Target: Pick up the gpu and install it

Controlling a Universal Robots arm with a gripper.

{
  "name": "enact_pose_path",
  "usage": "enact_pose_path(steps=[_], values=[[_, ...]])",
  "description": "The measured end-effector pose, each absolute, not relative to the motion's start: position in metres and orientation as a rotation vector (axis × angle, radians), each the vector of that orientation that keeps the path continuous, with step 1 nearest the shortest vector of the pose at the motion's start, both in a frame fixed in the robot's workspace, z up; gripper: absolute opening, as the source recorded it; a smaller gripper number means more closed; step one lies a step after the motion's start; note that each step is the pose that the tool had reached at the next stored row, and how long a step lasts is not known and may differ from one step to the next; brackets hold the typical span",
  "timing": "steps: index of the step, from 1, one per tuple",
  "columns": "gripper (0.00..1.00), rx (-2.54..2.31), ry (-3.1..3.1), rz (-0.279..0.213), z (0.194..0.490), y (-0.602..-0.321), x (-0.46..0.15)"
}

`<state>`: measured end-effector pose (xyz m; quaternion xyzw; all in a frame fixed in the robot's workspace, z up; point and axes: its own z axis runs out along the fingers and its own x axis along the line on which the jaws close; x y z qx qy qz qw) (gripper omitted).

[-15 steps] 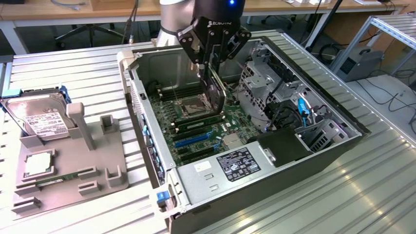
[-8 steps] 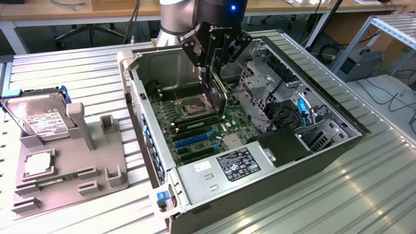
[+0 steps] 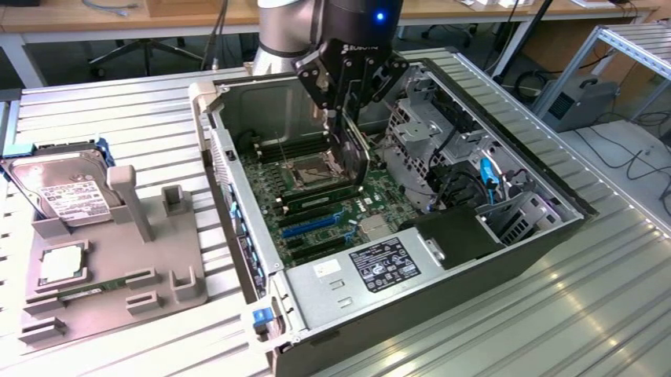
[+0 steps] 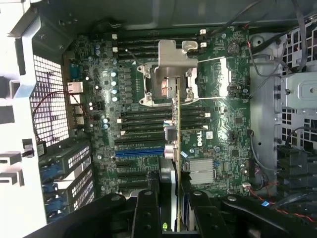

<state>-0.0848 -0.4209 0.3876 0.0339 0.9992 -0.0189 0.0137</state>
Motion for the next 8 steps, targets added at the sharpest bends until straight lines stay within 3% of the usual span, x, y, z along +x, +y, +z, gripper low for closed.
enact_pose_path(steps=[8], values=[[0.27,0.105,3.112,-0.060,0.3851,-0.4151,-0.0809]])
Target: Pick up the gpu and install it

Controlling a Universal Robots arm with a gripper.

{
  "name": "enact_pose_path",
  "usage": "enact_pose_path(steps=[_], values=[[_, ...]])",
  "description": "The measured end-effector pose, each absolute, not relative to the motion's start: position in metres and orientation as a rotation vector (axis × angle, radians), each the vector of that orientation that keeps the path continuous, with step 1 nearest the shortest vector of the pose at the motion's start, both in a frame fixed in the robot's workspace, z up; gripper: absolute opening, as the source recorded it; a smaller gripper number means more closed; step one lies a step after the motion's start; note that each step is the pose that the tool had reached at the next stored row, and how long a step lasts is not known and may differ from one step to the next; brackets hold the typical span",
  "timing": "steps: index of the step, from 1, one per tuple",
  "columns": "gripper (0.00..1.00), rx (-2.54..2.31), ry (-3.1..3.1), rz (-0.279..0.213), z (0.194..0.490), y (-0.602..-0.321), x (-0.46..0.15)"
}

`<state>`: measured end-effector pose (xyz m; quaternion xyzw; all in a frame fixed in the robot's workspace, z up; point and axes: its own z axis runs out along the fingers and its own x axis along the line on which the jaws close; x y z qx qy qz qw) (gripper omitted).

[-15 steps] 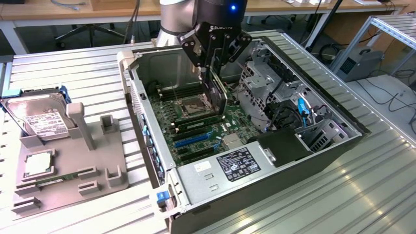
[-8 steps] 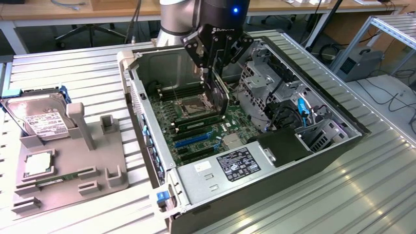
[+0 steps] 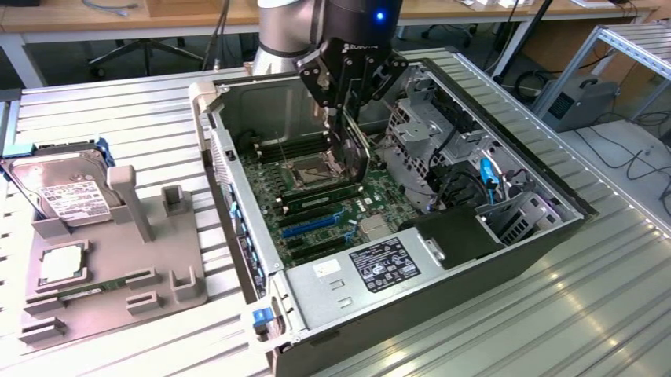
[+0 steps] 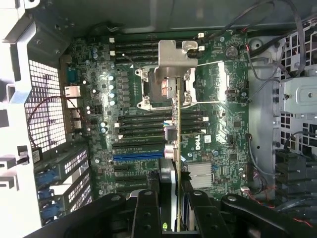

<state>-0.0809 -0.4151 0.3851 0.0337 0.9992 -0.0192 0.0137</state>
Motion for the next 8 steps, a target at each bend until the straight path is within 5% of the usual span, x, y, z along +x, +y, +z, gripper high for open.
enact_pose_path(steps=[8], values=[[0.27,0.105,3.112,-0.061,0.3821,-0.4121,-0.0763]])
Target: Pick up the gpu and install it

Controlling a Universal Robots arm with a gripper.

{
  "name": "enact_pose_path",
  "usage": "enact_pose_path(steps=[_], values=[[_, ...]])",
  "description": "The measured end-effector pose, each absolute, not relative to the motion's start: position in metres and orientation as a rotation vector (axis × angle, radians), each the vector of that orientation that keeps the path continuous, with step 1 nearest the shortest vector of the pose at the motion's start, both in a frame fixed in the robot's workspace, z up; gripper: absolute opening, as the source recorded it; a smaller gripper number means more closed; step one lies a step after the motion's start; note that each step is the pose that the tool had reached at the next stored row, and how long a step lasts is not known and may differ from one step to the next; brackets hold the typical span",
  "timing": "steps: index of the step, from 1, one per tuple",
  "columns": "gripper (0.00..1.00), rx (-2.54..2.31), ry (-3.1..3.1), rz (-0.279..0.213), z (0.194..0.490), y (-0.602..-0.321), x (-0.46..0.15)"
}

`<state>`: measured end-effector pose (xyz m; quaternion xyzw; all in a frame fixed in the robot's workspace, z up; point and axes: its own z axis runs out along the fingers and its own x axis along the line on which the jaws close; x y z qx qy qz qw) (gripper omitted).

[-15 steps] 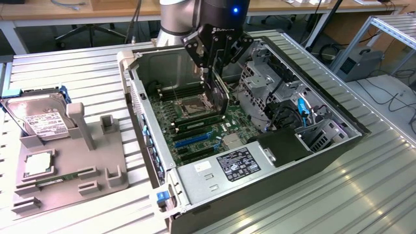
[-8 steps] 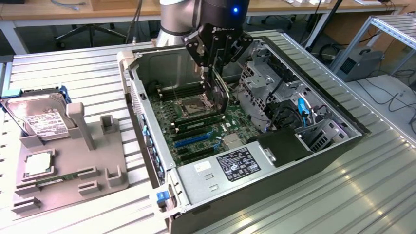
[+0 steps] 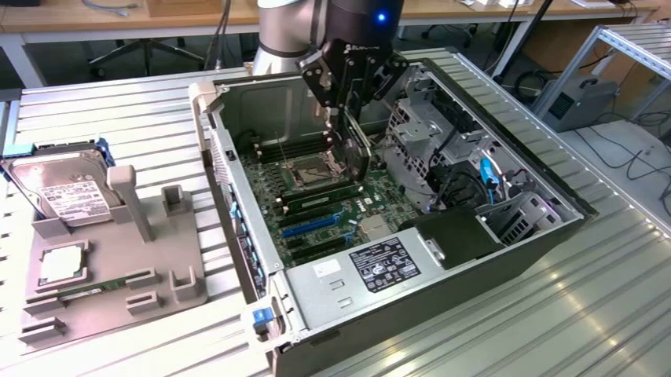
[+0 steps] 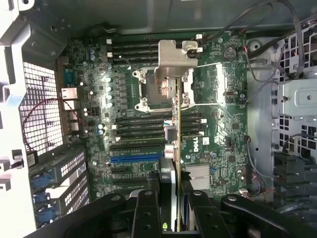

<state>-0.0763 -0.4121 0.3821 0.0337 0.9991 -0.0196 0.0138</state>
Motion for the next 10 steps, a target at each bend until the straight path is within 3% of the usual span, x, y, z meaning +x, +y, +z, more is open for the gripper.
enact_pose_path(steps=[10], values=[[0.27,0.095,3.112,-0.064,0.364,-0.407,-0.054]])
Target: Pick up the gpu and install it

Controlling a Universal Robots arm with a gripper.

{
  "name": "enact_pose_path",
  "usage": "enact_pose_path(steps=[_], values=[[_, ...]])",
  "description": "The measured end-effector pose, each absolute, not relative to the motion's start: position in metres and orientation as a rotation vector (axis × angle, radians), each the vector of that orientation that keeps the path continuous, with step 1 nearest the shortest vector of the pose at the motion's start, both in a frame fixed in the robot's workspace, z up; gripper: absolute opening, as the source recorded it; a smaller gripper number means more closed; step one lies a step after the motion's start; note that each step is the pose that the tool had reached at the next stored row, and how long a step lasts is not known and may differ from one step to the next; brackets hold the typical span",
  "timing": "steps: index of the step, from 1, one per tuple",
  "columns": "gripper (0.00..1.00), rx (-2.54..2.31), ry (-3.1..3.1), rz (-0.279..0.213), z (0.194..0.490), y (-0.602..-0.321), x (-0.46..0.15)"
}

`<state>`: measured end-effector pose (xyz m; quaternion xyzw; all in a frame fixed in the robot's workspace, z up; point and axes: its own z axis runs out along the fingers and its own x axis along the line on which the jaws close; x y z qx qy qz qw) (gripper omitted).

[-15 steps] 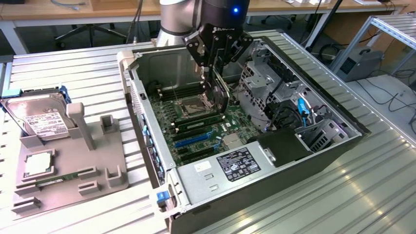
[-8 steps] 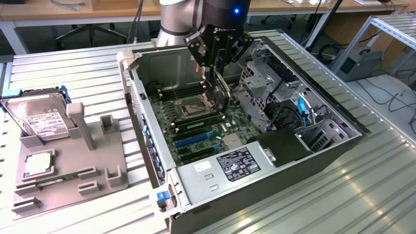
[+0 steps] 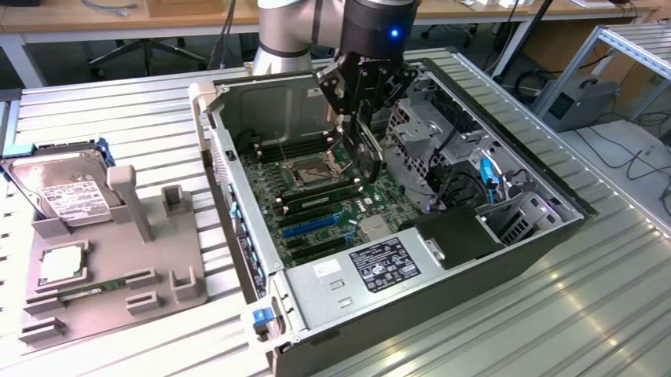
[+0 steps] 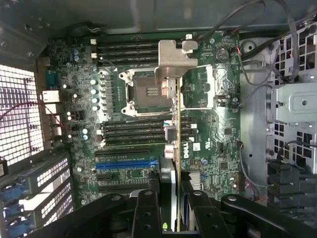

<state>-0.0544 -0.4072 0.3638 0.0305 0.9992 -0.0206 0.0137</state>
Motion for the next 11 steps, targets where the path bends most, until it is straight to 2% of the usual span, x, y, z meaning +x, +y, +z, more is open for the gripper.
enact_pose_path(steps=[11], values=[[0.27,0.089,3.112,-0.064,0.3578,-0.4054,-0.0416]])
